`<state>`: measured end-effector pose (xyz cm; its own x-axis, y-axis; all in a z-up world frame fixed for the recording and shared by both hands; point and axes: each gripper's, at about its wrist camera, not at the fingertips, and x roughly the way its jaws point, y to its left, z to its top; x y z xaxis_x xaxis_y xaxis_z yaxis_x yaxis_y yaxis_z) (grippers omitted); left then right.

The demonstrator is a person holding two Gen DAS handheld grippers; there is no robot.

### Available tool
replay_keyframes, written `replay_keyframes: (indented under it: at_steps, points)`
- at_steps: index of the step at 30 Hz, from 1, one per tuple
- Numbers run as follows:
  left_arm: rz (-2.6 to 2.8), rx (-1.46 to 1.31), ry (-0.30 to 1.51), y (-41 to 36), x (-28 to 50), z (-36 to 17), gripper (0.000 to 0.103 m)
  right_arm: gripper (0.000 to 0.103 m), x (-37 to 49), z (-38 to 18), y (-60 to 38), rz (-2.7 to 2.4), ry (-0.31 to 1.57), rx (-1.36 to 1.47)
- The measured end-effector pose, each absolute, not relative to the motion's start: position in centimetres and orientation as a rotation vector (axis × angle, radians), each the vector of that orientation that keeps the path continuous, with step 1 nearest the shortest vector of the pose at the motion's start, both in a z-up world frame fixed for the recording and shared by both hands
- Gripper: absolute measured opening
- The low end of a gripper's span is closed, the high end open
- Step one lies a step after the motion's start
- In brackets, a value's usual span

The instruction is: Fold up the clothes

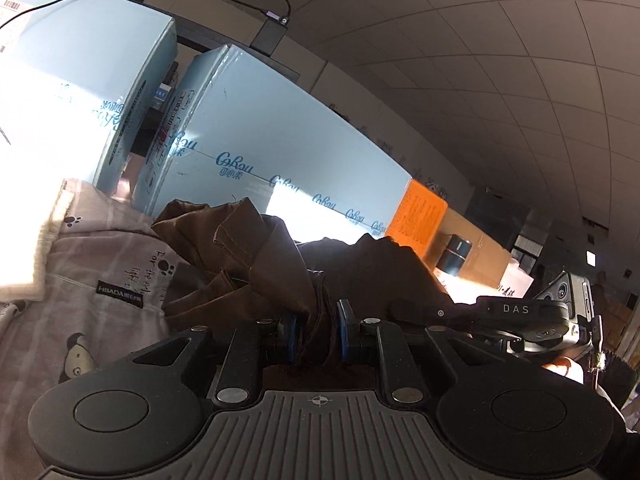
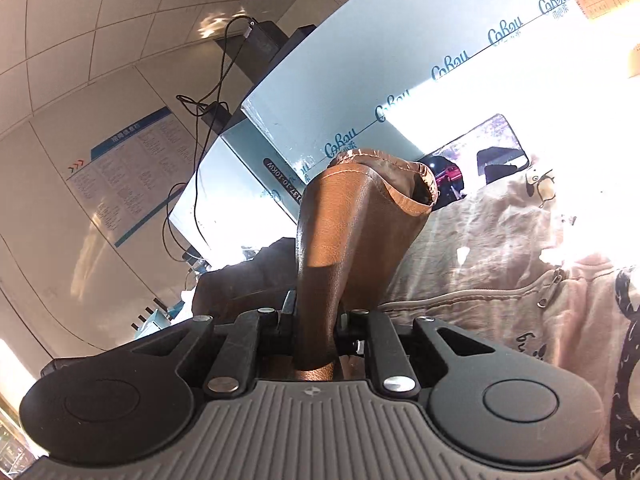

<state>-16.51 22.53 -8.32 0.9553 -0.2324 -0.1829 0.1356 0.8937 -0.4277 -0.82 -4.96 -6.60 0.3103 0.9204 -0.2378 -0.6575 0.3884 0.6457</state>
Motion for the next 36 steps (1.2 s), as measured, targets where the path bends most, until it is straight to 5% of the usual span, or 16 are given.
replay_keyframes:
  at_steps: [4,7,10,12,13,15,26,36]
  points:
    - [-0.162,-0.386,0.352,21.8,-14.7,-9.3,0.02,0.014,1.9,-7.8,-5.7,1.006,0.66,0.469]
    - [-0.127,-0.362,0.427,21.9,-14.4,-9.7,0.03,0.018,3.0,-9.3,-6.1,0.934,0.694,0.444]
    - [-0.087,-0.353,0.475,22.2,-14.3,-9.6,0.055,0.031,2.7,-9.6,-5.8,0.872,0.693,0.368]
    - [-0.005,-0.318,0.48,22.5,-14.8,-9.3,0.093,0.049,2.2,-9.6,-5.6,0.815,0.671,0.307]
    - [0.033,-0.313,0.471,22.7,-15.1,-9.1,0.097,0.056,1.9,-9.5,-5.5,0.78,0.653,0.273]
    - [0.103,-0.301,0.477,23.4,-15.1,-8.8,0.099,0.08,1.3,-9.3,-5.4,0.723,0.61,0.215]
    - [0.186,-0.342,0.564,26.0,-11.0,-9.3,0.1,0.088,-4.9,-7.6,-2.9,0.953,0.372,-0.08]
    - [0.1,-0.488,0.557,27.1,-11.9,-10.5,0.1,0.089,-8.3,-8.6,2.9,1.104,0.476,-0.31]
